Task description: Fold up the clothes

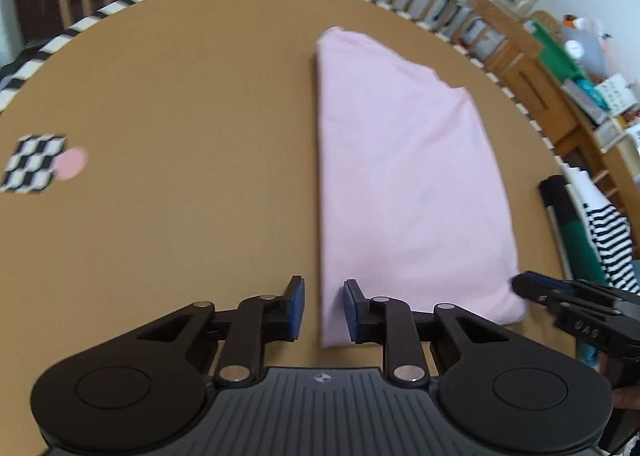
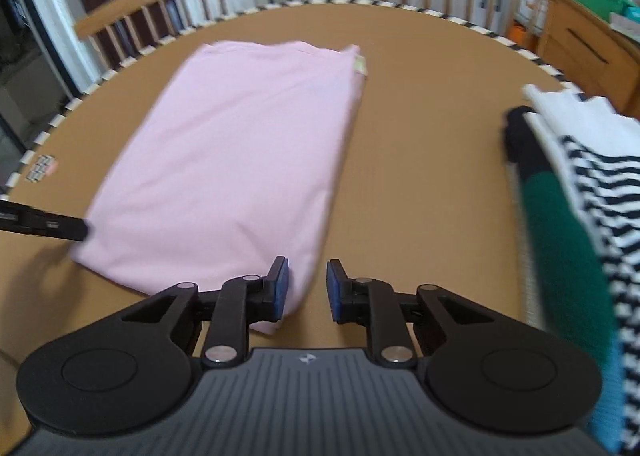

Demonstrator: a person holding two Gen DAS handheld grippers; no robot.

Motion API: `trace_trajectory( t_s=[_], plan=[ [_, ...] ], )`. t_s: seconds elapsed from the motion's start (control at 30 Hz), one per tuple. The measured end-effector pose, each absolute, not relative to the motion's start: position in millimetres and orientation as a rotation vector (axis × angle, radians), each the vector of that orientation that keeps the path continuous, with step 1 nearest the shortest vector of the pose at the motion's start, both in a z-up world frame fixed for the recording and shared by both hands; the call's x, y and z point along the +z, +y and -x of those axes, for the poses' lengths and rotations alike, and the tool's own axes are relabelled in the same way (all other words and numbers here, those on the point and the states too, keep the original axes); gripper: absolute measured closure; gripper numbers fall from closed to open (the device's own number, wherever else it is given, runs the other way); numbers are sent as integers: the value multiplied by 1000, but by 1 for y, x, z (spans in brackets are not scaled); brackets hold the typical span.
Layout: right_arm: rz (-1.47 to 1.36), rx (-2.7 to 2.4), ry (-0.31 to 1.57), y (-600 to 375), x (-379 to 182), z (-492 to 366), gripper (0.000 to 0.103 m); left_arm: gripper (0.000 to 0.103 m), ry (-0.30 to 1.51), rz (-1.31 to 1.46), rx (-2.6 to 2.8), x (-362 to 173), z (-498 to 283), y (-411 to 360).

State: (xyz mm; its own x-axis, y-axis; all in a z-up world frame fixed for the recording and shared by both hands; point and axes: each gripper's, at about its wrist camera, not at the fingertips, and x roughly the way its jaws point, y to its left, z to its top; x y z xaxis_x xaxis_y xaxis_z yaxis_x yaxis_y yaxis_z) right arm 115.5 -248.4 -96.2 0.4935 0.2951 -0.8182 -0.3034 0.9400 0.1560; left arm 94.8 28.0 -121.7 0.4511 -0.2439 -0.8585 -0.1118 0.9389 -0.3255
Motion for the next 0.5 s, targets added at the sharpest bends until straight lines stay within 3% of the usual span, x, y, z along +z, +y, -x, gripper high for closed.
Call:
trace_trajectory(
  t_s=[0.1,0.17,0.27,0.47,0.5],
  plan=[
    [-190,301,1058,-275,-94,-115,60,47,1139,518,-71,-120,-78,46],
    [-457,274,1112,-302,-102,-115,60,42,1152,727,-72,-127,-68,58],
    [-615,225,1114,-320,-113,-107,66,43,1151,876,-53,-138,-61,61],
    [-670,296,1080,-299,-124,-108,63,43,1044,895,-83,-144,-69,47],
    [-669,307,1067,-293,-125,-111,63,50,1038,880,-89,-145,-73,44]
  ],
)
